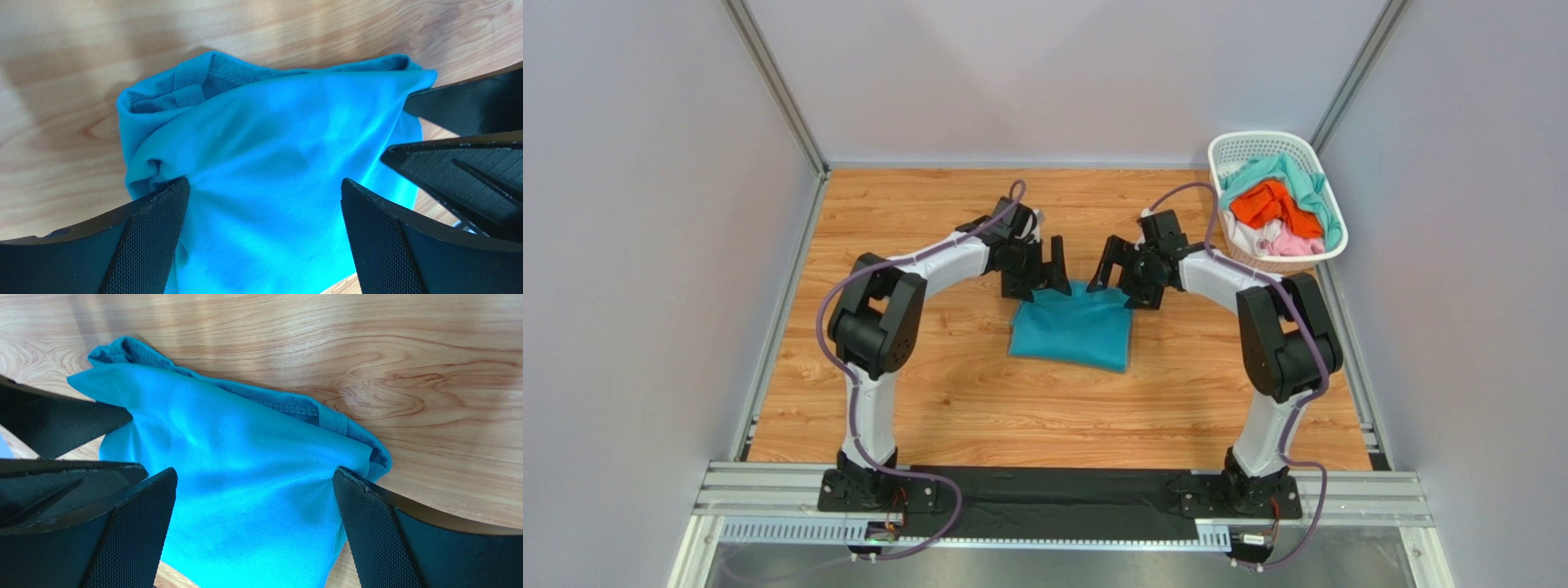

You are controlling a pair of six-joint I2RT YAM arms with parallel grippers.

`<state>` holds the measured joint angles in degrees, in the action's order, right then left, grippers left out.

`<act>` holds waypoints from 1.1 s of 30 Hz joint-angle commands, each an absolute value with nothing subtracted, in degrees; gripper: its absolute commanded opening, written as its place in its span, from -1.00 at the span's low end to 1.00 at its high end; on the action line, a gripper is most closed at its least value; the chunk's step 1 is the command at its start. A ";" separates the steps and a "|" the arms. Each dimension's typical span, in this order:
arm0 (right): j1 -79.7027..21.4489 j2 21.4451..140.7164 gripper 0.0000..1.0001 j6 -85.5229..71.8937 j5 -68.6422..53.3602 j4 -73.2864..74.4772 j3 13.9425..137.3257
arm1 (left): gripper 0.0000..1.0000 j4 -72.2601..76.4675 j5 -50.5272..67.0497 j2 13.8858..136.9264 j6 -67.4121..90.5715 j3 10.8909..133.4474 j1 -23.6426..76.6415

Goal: Fold and stack the t-shirts
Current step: Neatly place the folded tshirt to the corner

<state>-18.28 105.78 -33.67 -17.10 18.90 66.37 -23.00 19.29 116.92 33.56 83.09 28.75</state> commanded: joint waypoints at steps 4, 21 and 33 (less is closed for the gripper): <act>-19.16 101.09 1.00 -27.78 -9.76 31.45 74.43 | 1.00 -29.53 14.33 106.98 32.26 83.41 29.09; -26.37 65.92 1.00 -34.10 -2.20 26.31 46.33 | 0.99 -45.87 -12.83 55.30 44.03 51.17 30.41; -26.37 81.12 0.99 -37.17 3.77 22.24 49.30 | 0.99 -47.46 -15.20 38.06 47.02 38.41 30.50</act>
<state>-26.35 79.00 -34.76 -0.54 25.34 46.50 -47.09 -12.56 38.65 45.39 38.72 30.37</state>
